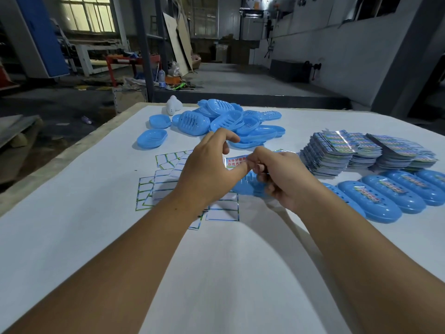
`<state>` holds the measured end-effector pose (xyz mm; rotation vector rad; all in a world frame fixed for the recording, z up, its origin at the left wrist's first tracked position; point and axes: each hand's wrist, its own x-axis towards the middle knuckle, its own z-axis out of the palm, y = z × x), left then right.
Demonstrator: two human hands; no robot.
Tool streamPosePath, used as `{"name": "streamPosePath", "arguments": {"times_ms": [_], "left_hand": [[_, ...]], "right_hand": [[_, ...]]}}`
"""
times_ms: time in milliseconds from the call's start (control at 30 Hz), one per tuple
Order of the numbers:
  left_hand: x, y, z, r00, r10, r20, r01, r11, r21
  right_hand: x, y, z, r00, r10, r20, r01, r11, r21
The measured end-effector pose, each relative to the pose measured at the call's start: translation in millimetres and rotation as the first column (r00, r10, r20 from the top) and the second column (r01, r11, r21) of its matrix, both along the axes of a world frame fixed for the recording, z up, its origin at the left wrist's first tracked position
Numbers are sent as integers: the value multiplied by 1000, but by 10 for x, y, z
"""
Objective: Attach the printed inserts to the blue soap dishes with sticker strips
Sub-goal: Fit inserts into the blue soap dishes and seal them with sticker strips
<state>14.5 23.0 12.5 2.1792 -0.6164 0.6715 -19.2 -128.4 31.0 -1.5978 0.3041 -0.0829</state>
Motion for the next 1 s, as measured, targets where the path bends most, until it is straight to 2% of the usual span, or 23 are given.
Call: {"name": "streamPosePath", "arguments": {"times_ms": [133,233,333,400,633,800,867,1000], "left_hand": [[7,7,9,997,48,-54,-54,993,-106],[46,39,58,972,116,-204,-159,964,-212],[79,48,65,926,36,-376,-151,948,-280],[80,38,68,905,-7,-425,-134,944,-301],[70,4,97,856,-89,-508,-114,928,-355],[79,-4,49,872,-84,-482,-93,939,-332],[95,0,19,877,-81,-474,-92,939,-331],[104,-54,-44,872,-88,-482,-77,947,-313]], "right_hand": [[7,-46,18,997,-47,67,51,997,-61],[16,-110,46,995,-63,82,66,997,-33],[16,-148,58,995,-56,81,58,998,-20],[15,-160,55,996,-42,79,43,999,-13],[17,-207,41,996,-32,82,33,999,-20],[17,-229,32,995,-38,87,41,999,-34],[17,-245,34,996,-41,83,49,994,-97],[11,-317,22,995,-80,65,98,940,-328]]}}
